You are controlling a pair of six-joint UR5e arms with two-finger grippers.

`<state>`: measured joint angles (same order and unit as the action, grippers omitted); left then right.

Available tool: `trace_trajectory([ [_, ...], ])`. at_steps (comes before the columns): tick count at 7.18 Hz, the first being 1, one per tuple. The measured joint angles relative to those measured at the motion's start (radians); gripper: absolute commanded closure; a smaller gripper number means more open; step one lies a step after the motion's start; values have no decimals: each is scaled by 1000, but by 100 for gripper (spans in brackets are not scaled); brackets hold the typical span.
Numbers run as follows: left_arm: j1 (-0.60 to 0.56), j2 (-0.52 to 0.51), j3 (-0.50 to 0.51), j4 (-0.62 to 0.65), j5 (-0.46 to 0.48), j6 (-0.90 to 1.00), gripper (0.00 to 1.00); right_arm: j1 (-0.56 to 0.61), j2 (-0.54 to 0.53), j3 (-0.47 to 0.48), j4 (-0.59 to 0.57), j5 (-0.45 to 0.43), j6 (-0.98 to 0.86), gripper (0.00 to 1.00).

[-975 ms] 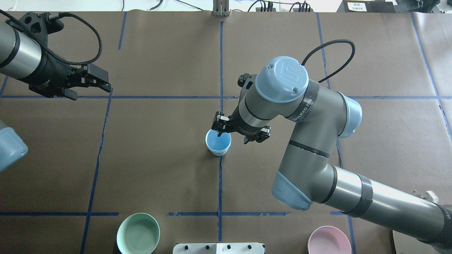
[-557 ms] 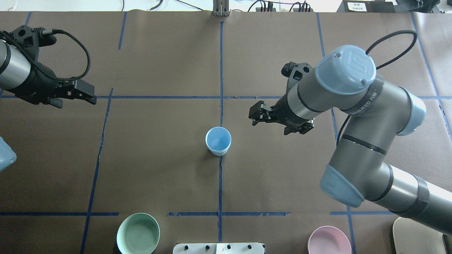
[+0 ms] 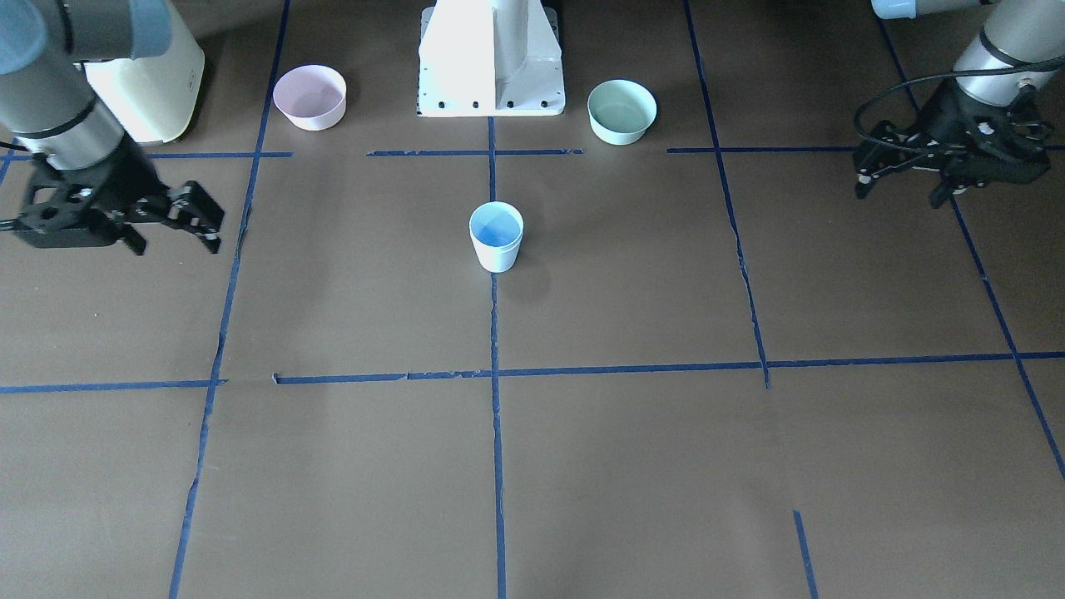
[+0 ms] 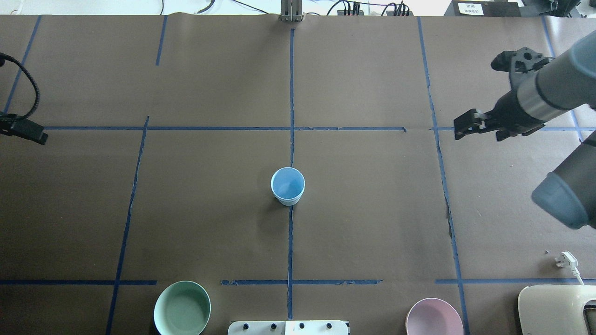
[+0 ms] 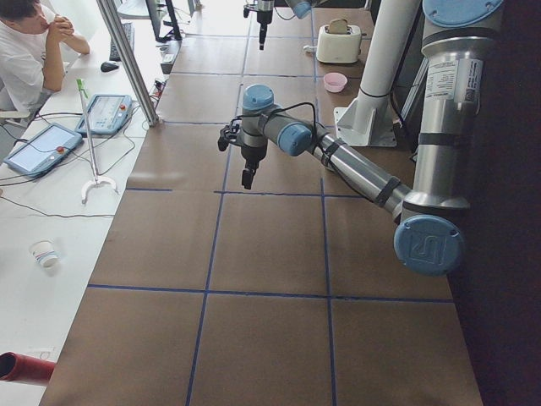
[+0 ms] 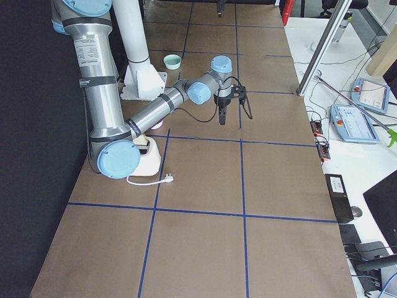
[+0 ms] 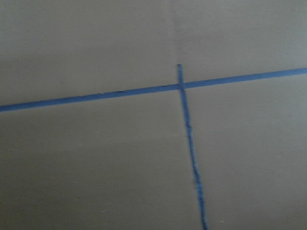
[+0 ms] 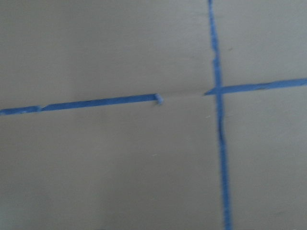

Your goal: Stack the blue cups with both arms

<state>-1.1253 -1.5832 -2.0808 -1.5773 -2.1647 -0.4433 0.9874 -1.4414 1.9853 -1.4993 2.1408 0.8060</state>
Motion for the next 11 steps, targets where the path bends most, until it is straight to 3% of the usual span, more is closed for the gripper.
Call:
trace_trajectory([
  [3, -222, 25, 150, 5, -80, 363, 0, 266, -118, -122, -1, 114, -480, 0],
  [6, -394, 14, 324, 4, -175, 595, 0, 471, -125, -310, -1, 198, -838, 0],
  [8, -426, 6, 411, 21, -230, 641, 0, 521, -122, -360, -4, 223, -913, 0],
  [10, -433, 6, 425, 86, -319, 641, 0, 527, -112, -374, -3, 226, -918, 0],
  [11, -434, 5, 422, 99, -314, 640, 0, 528, -111, -374, -2, 225, -917, 0],
])
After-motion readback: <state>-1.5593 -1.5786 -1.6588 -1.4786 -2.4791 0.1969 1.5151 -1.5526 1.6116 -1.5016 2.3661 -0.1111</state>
